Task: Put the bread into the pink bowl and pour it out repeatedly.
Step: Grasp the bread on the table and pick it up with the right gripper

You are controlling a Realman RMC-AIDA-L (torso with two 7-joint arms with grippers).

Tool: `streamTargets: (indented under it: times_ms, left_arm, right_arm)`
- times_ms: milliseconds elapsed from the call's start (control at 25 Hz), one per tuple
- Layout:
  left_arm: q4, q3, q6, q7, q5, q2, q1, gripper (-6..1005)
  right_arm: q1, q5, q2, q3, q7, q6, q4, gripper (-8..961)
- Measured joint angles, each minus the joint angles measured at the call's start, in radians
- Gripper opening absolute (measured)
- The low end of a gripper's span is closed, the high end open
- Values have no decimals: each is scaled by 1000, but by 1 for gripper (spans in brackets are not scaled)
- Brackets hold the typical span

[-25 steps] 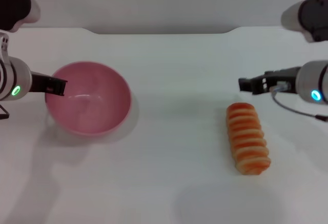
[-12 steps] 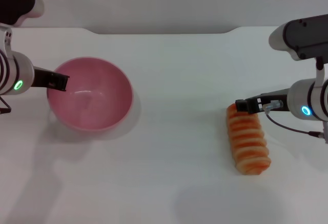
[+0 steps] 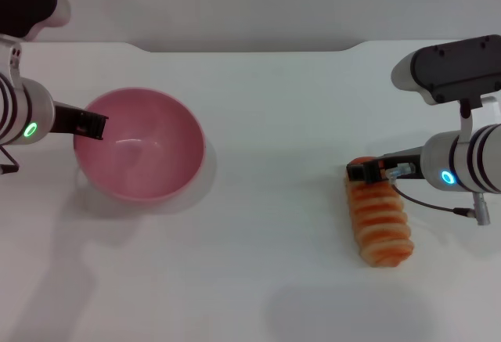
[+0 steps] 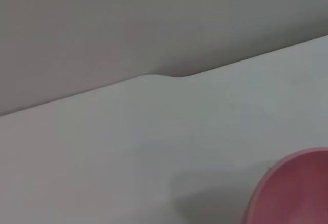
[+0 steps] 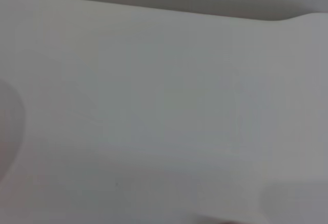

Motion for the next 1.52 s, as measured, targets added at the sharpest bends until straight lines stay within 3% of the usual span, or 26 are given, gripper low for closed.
streamTargets:
  times_ms: [400,800,1520]
  left_arm:
    - [10,6,-8,0,0,0,4,43]
    - [15,7,-16,5,0,0,6,44]
    - [17,13,-22,15,-2,-2,10,44]
  right_arm:
    - [18,-5,-5,-20,-43,10,31,590]
    - [19,-19,-5,-38,-51,7,50,459]
    - [3,-64,-6,-47,-65,37,-100,314]
